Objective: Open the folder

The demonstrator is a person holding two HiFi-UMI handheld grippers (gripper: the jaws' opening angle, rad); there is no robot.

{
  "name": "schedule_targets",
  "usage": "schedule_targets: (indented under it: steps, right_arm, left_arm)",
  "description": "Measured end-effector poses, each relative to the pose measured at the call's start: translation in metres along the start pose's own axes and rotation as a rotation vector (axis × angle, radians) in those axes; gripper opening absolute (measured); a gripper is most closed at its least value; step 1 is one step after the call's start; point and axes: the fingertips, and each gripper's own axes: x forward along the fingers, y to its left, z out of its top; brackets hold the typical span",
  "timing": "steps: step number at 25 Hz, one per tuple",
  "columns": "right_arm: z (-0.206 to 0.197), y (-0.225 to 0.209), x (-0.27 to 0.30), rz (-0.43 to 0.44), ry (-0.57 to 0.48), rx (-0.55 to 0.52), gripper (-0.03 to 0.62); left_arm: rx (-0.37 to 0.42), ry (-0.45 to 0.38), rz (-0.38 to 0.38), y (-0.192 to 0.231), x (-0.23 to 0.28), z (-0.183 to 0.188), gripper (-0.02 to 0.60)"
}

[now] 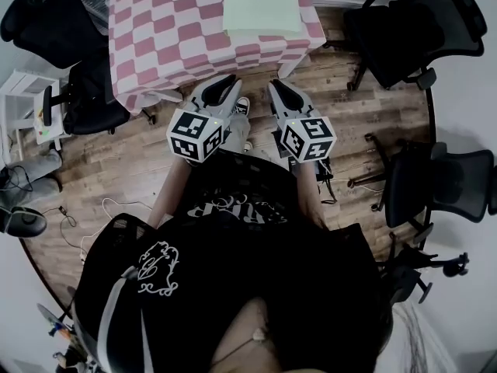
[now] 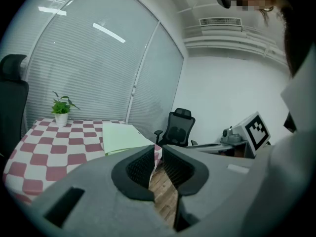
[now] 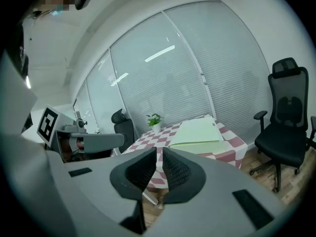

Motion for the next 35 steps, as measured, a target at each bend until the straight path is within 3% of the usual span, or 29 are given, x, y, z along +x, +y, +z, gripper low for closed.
schedule_targets:
  steps: [11, 19, 22, 30, 35]
  right_arm:
    - [0.025, -0.086, 0.063, -0.130, 0.019, 0.131, 0.040]
    - [0.030, -0.124, 0.098, -0.170, 0.043, 0.228, 0.041]
    - [0.031, -0.139, 0.105, -0.205, 0.048, 0.240, 0.041]
    - [0.032, -0.175, 0.108, -0.294, 0.052, 0.242, 0.041]
    - [0.031, -0.208, 0.109, -0.319, 0.065, 0.277, 0.041]
  left_arm:
    - [0.076, 0.101, -0.098, 0.050, 0.091, 0.023, 0.060]
    - [0.085, 0.218, -0.174, 0.079, 0.147, 0.013, 0.064]
    - [0.114, 0.248, -0.222, 0.083, 0.168, 0.010, 0.111]
    - [0.340, 0.352, -0.356, 0.072, 0.227, -0.015, 0.220]
    - [0.465, 0.404, -0.398, 0.057, 0.263, -0.026, 0.224]
